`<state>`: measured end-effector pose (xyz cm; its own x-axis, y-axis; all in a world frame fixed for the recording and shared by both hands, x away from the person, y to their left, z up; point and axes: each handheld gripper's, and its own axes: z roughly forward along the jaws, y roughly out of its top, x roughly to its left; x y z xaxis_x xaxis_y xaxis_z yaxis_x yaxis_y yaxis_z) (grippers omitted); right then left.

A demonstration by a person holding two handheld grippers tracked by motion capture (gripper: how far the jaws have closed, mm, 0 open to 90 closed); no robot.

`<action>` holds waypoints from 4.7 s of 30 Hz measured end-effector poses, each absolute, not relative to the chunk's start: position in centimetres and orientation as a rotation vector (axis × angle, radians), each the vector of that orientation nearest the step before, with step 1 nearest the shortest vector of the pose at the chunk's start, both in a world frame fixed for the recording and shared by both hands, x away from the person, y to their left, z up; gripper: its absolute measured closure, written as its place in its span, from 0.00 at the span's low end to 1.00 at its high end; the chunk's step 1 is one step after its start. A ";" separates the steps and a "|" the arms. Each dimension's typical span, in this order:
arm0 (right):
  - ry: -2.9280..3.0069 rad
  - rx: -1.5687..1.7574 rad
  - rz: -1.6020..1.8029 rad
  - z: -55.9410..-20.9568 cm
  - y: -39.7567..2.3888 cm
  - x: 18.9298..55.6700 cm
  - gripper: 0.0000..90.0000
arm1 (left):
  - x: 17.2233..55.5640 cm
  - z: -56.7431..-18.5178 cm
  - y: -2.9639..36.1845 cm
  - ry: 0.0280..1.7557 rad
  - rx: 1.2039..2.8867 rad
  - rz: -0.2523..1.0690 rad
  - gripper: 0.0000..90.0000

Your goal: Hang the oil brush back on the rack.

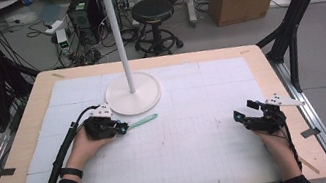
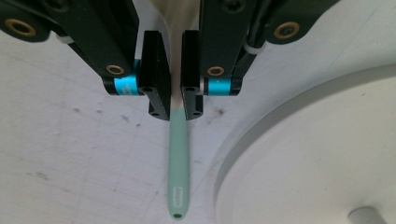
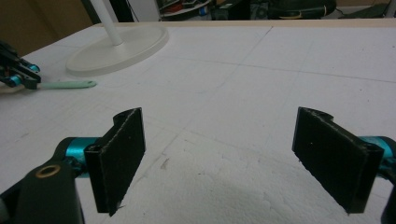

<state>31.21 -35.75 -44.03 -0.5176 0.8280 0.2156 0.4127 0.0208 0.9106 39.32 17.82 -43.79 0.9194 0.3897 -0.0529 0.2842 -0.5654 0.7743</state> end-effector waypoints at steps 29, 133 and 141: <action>1.929 1.268 1.492 -44.1 -35.7 31.4 0.19 | 35.9 -33.0 23.8 0.575 1.757 0.368 0.92; 1.936 1.279 1.508 -44.1 -35.8 31.5 0.19 | 38.8 -19.2 24.5 0.616 1.532 0.595 0.92; 1.937 1.277 1.511 -44.1 -35.9 31.5 0.19 | 39.0 -19.7 24.5 0.653 1.551 0.557 0.77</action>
